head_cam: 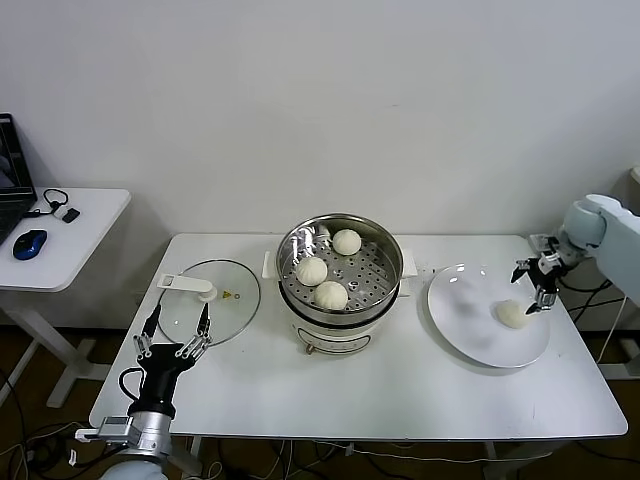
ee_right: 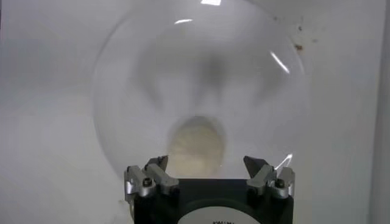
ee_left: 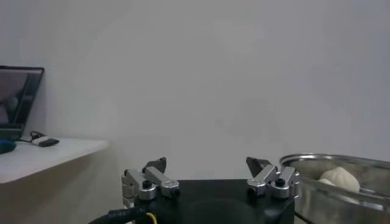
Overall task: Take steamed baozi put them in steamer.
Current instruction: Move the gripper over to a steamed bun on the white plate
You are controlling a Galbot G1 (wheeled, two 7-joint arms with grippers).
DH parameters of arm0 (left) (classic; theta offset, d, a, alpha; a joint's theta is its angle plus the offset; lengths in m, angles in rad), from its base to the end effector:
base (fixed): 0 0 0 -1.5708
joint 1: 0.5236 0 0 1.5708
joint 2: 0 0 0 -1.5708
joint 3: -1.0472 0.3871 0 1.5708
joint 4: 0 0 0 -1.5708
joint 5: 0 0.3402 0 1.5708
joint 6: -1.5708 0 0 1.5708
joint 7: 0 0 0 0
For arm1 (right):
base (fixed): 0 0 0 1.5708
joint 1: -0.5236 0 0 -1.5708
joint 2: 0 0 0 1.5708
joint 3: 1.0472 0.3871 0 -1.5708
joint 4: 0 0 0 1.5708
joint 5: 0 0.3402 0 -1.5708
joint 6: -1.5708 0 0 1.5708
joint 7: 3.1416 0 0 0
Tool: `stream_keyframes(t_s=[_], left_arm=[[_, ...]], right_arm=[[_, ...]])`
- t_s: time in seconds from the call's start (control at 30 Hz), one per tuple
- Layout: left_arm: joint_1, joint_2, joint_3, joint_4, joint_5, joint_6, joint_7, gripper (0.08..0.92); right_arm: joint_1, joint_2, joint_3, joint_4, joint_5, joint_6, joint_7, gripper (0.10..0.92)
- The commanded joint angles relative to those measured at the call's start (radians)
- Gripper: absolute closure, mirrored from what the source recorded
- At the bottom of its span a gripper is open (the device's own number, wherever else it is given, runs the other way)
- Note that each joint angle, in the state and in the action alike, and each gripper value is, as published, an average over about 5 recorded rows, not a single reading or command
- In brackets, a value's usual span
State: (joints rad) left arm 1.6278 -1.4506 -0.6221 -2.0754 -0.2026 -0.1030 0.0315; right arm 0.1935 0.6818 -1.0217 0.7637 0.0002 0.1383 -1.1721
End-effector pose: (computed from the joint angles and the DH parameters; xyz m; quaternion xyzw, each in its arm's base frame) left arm 0.1285 0.0558 -0.3444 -0.0001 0.9996 -0.0233 0.0182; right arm 0.5520 -0.3431 -0.1828 0.4839 -0.5249 0.5183 0.4708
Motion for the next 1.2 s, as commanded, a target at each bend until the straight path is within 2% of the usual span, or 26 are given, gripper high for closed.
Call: stream_keyframes(t_s=[0.03,0.5,1.2], left_arm=[[-0.001,-0.003,0.001,0.007,0.002,0.000,0.000,0.177],[-0.006,-0.006,0.006,0.014,-0.001,0.004,-0.002,0.177],[-0.004,-0.009,0.006,0.018,-0.003,0.000,-0.003,0.177]], right_arm=[[-0.111,0.024,0.108,-0.077,-0.095,0.010,0.000,0.203],[-0.165,0.103,0.228,-0.186,-0.155,0.059,0.045,0.203],[-0.176,0.126,0.258,-0.198,-0.185,0.058,0.027,0.203]])
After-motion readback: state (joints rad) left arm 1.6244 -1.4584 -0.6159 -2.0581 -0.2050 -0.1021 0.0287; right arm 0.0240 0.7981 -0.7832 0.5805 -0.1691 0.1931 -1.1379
